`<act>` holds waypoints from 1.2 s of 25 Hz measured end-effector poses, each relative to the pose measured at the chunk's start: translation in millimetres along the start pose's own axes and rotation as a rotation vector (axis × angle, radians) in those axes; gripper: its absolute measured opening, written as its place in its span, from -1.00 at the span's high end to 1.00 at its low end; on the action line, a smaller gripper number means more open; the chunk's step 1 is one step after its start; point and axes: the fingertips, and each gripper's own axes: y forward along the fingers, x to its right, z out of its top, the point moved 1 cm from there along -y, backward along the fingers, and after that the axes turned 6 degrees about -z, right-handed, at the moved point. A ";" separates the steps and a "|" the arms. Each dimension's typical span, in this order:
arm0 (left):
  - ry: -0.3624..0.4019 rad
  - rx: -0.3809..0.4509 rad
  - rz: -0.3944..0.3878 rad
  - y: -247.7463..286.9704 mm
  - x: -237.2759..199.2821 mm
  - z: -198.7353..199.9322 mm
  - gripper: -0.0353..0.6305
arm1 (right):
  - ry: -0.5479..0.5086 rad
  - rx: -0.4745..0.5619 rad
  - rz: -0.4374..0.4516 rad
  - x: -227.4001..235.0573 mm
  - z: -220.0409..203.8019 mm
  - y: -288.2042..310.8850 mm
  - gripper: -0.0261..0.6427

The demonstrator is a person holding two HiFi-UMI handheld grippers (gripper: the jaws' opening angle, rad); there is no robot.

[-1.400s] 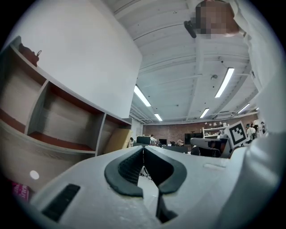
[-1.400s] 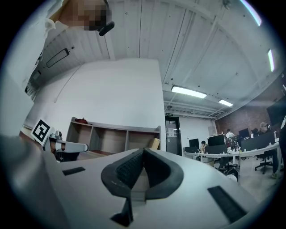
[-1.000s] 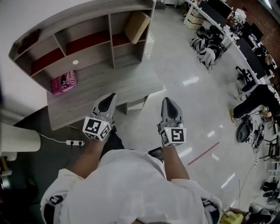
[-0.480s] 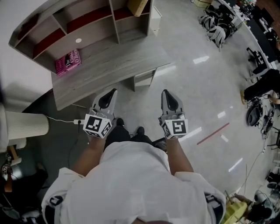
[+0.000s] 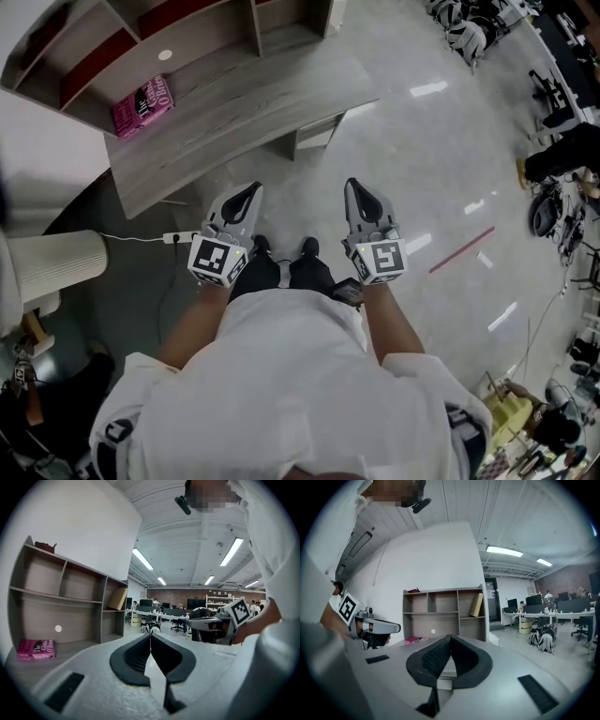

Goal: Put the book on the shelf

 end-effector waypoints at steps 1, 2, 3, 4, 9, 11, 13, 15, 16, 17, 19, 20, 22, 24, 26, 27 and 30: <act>0.004 0.000 -0.007 -4.4 -3.7 -0.4 0.84 | 0.005 -0.001 -0.010 -4.2 0.4 1.1 0.88; 0.009 0.001 -0.012 -8.8 -7.7 -0.3 0.84 | 0.011 0.001 -0.023 -7.5 1.6 1.9 0.88; 0.014 0.004 -0.014 -12.9 -12.1 0.1 0.84 | 0.020 0.003 -0.035 -10.2 3.6 2.4 0.88; 0.016 0.009 -0.011 -16.6 -17.2 0.8 0.84 | 0.026 0.007 -0.044 -12.4 5.5 2.8 0.88; 0.011 0.054 0.029 -30.4 -40.5 11.6 0.84 | -0.003 0.016 -0.051 -22.3 11.2 0.3 0.88; 0.013 0.073 0.044 -36.2 -47.5 16.9 0.84 | -0.008 0.022 -0.055 -25.2 12.8 -0.6 0.88; 0.005 0.090 0.062 -41.9 -55.7 19.7 0.84 | -0.013 0.028 -0.056 -26.5 13.7 -0.2 0.88; -0.009 0.099 0.078 -45.4 -63.6 19.8 0.84 | -0.023 0.033 -0.057 -24.7 15.1 1.3 0.88; -0.015 0.101 0.084 -46.6 -67.2 19.3 0.84 | -0.027 0.034 -0.060 -22.8 16.1 2.3 0.88; -0.021 0.102 0.089 -47.6 -70.2 18.8 0.84 | -0.031 0.035 -0.063 -20.9 16.9 3.2 0.88; -0.031 0.104 0.099 -48.3 -74.1 17.7 0.84 | -0.034 0.034 -0.065 -16.8 16.9 3.6 0.88; -0.035 0.106 0.102 -47.5 -75.1 17.4 0.84 | -0.035 0.032 -0.066 -14.4 16.1 3.5 0.88; -0.040 0.112 0.104 -43.8 -75.5 17.5 0.84 | -0.037 0.029 -0.066 -9.9 14.8 3.5 0.88; -0.044 0.112 0.102 -39.4 -75.2 17.4 0.85 | -0.040 0.030 -0.067 -7.1 14.9 4.2 0.88; -0.052 0.107 0.099 -35.8 -75.3 15.6 0.85 | -0.044 0.027 -0.066 -6.1 15.2 5.6 0.88; -0.057 0.104 0.097 -34.3 -75.5 14.0 0.85 | -0.045 0.025 -0.064 -5.8 15.1 6.6 0.88; -0.072 0.094 0.085 -29.5 -75.5 8.6 0.85 | -0.052 0.020 -0.055 -4.1 15.1 9.5 0.88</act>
